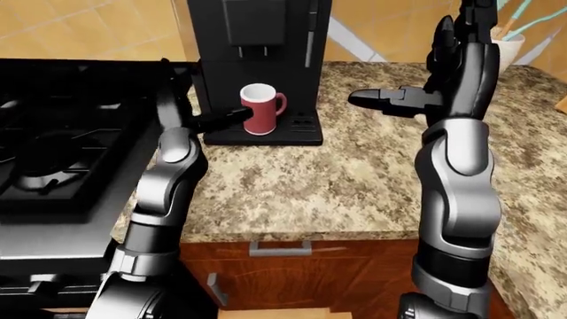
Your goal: Pick the mug from under the coffee machine dispenser and place it on the counter.
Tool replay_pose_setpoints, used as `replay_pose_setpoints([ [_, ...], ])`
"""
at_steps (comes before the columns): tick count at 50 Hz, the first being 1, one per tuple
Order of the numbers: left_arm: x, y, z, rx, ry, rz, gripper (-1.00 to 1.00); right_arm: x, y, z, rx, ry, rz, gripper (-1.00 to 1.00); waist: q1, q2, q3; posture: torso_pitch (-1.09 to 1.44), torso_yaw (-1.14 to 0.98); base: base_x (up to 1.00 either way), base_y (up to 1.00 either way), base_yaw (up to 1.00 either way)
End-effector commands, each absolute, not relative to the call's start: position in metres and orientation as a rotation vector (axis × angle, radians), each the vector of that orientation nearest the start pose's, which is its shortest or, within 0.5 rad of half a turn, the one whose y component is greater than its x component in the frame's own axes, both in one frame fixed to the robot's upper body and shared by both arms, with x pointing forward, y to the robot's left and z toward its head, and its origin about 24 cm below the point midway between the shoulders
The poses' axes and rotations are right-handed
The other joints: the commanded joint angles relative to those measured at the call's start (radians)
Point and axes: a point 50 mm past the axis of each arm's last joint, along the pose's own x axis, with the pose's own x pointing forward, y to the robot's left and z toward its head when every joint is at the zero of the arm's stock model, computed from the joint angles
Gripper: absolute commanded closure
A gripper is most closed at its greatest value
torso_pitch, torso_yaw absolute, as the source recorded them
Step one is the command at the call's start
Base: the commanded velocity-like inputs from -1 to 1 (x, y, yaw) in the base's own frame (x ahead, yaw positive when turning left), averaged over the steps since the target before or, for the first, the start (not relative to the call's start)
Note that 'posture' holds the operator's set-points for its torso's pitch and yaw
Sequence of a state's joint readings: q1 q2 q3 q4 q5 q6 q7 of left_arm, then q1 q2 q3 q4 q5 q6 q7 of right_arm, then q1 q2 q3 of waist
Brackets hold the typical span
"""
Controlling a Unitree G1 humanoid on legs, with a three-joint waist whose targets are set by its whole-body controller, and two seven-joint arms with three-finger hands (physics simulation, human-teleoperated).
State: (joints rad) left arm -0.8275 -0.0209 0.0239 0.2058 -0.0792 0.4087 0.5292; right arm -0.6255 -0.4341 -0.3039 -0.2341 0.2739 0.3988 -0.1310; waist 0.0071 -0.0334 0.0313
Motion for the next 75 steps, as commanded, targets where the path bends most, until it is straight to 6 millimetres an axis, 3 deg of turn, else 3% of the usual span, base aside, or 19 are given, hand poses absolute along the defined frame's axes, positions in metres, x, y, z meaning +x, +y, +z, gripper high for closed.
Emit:
replay_pose_setpoints([
  [1,0.360,0.092,0.225,-0.099,-0.253,0.258,-1.00,0.291,-0.239,0.288,-0.055,-0.629,-0.232,-1.00,0.000,-0.004,-0.029,0.00,0.00,0.00,0.00,0.00],
  [15,0.363,0.069,0.216,-0.102,-0.224,0.203,-1.00,0.291,-0.239,0.288,-0.055,-0.630,-0.233,-1.00,0.003,-0.013,-0.024,0.00,0.00,0.00,0.00,0.00],
  [31,0.369,0.057,0.195,-0.095,-0.160,0.335,-1.00,0.290,-0.241,0.289,-0.053,-0.631,-0.238,-1.00,0.006,-0.025,-0.024,0.00,0.00,0.00,0.00,0.00],
  [44,0.373,0.049,0.191,-0.118,-0.147,0.419,-1.00,0.291,-0.240,0.286,-0.056,-0.627,-0.236,-1.00,0.006,-0.029,-0.026,0.00,0.00,0.00,0.00,0.00],
  [64,0.374,0.024,0.204,-0.171,-0.188,0.462,-1.00,0.290,-0.241,0.287,-0.059,-0.630,-0.240,-1.00,0.002,-0.031,-0.030,0.00,0.00,0.00,0.00,0.00],
  [75,0.372,0.011,0.194,-0.166,-0.171,0.450,-1.00,0.291,-0.243,0.286,-0.061,-0.627,-0.246,-1.00,0.003,-0.035,-0.033,0.00,0.00,0.00,0.00,0.00],
])
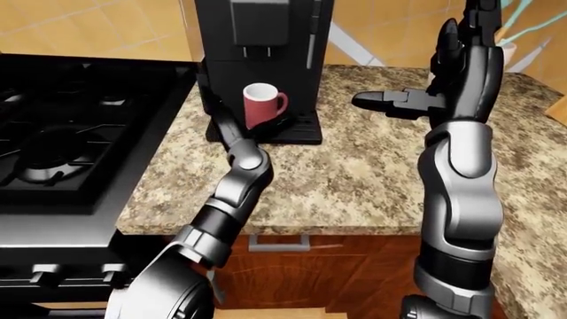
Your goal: Pick the mug from under the coffee machine dispenser and place it on the counter.
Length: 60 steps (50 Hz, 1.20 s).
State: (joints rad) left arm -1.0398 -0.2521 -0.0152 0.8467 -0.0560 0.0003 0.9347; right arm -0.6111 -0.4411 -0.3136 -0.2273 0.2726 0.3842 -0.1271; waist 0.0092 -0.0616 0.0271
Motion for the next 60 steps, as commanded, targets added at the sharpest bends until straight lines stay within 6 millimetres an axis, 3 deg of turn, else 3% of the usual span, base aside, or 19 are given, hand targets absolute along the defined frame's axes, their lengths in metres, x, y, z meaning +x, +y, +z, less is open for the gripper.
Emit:
replay_pose_setpoints([
  [1,0.372,0.010,0.194,-0.166,-0.173,0.453,-1.00,0.290,-0.243,0.286,-0.061,-0.627,-0.245,-1.00,0.000,-0.007,-0.029,0.00,0.00,0.00,0.00,0.00],
  [13,0.376,0.002,0.201,-0.155,-0.184,0.434,-1.00,0.290,-0.245,0.287,-0.058,-0.628,-0.248,-1.00,0.003,-0.012,-0.028,0.00,0.00,0.00,0.00,0.00],
  [36,0.385,0.006,0.190,-0.112,-0.155,0.441,-1.00,0.289,-0.245,0.286,-0.055,-0.628,-0.248,-1.00,0.005,-0.018,-0.028,0.00,0.00,0.00,0.00,0.00],
  [38,0.386,0.009,0.191,-0.112,-0.154,0.449,-0.55,0.290,-0.245,0.286,-0.056,-0.627,-0.247,-1.00,0.005,-0.018,-0.028,0.00,0.00,0.00,0.00,0.00],
  [40,0.387,0.010,0.191,-0.111,-0.156,0.455,-0.32,0.290,-0.245,0.285,-0.056,-0.626,-0.247,-1.00,0.005,-0.018,-0.029,0.00,0.00,0.00,0.00,0.00],
  [41,0.387,0.010,0.191,-0.109,-0.156,0.457,-0.08,0.290,-0.245,0.285,-0.056,-0.625,-0.247,-1.00,0.004,-0.017,-0.029,0.00,0.00,0.00,0.00,0.00],
  [42,0.386,0.010,0.191,-0.108,-0.156,0.458,-0.02,0.290,-0.245,0.285,-0.056,-0.626,-0.247,-1.00,0.004,-0.017,-0.029,0.00,0.00,0.00,0.00,0.00],
  [45,0.387,0.011,0.190,-0.106,-0.157,0.465,0.44,0.290,-0.245,0.285,-0.056,-0.625,-0.247,-1.00,0.004,-0.017,-0.029,0.00,0.00,0.00,0.00,0.00],
  [51,0.386,0.011,0.188,-0.104,-0.152,0.464,1.00,0.289,-0.245,0.284,-0.057,-0.624,-0.247,-1.00,0.003,-0.016,-0.029,0.00,0.00,0.00,0.00,0.00],
  [60,0.386,0.010,0.189,-0.102,-0.160,0.458,1.00,0.289,-0.245,0.285,-0.056,-0.626,-0.247,-1.00,0.003,-0.014,-0.031,0.00,0.00,0.00,0.00,0.00],
])
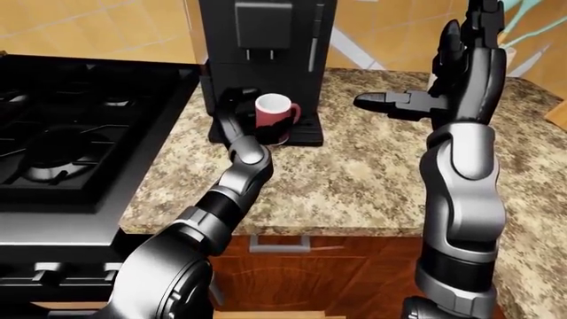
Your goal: Pick the mug from under the coffee machine dispenser and place it on the counter.
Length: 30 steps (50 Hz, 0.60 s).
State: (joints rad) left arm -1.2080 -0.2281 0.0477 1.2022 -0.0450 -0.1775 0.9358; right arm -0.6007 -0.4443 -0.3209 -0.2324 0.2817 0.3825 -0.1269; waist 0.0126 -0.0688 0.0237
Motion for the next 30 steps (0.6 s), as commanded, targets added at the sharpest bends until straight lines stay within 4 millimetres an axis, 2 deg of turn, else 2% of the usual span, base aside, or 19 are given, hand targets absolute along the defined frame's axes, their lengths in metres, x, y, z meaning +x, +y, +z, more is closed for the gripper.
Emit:
replay_pose_setpoints([
  [1,0.386,0.010,0.190,-0.102,-0.163,0.456,1.00,0.289,-0.245,0.286,-0.056,-0.626,-0.247,-1.00,-0.001,-0.007,-0.028,0.00,0.00,0.00,0.00,0.00],
  [14,0.383,0.002,0.194,-0.112,-0.176,0.385,1.00,0.290,-0.245,0.285,-0.057,-0.624,-0.248,-1.00,0.000,-0.006,-0.026,0.00,0.00,0.00,0.00,0.00],
  [30,0.369,-0.006,0.196,-0.127,-0.169,0.271,1.00,0.290,-0.245,0.285,-0.059,-0.623,-0.247,-1.00,0.000,-0.004,-0.023,0.00,0.00,0.00,0.00,0.00],
])
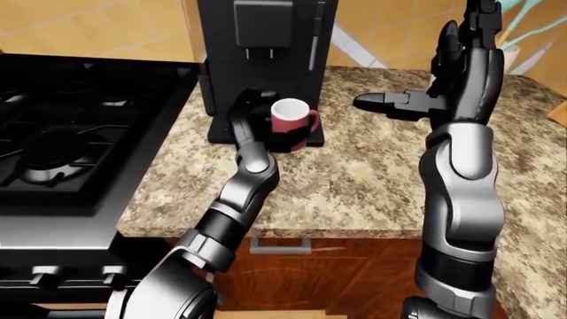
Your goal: Pick the mug from under the coffee machine dispenser and place it on the counter.
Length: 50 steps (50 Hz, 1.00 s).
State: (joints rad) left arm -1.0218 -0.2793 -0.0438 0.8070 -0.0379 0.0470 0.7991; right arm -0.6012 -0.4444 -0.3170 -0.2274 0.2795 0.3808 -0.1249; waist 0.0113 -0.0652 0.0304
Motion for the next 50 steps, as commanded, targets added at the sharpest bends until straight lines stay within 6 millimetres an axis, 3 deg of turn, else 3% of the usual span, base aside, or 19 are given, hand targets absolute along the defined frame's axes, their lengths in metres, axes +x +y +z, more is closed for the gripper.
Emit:
replay_pose_setpoints([
  [1,0.367,-0.006,0.196,-0.128,-0.168,0.264,1.00,0.290,-0.246,0.283,-0.060,-0.621,-0.248,-1.00,0.001,-0.008,-0.029,0.00,0.00,0.00,0.00,0.00],
  [9,0.353,-0.004,0.203,-0.123,-0.181,0.205,1.00,0.290,-0.245,0.284,-0.062,-0.621,-0.245,-1.00,0.000,-0.005,-0.025,0.00,0.00,0.00,0.00,0.00],
  [32,0.330,0.003,0.174,-0.120,-0.143,0.158,1.00,0.290,-0.245,0.284,-0.066,-0.623,-0.248,-1.00,0.005,-0.011,-0.024,0.00,0.00,0.00,0.00,0.00],
  [40,0.312,0.011,0.187,-0.136,-0.170,0.176,1.00,0.290,-0.244,0.284,-0.068,-0.622,-0.242,-1.00,0.004,-0.011,-0.022,0.00,0.00,0.00,0.00,0.00],
  [50,0.300,0.018,0.173,-0.138,-0.137,0.178,1.00,0.290,-0.243,0.283,-0.071,-0.621,-0.240,-1.00,0.007,-0.010,-0.021,0.00,0.00,0.00,0.00,0.00],
])
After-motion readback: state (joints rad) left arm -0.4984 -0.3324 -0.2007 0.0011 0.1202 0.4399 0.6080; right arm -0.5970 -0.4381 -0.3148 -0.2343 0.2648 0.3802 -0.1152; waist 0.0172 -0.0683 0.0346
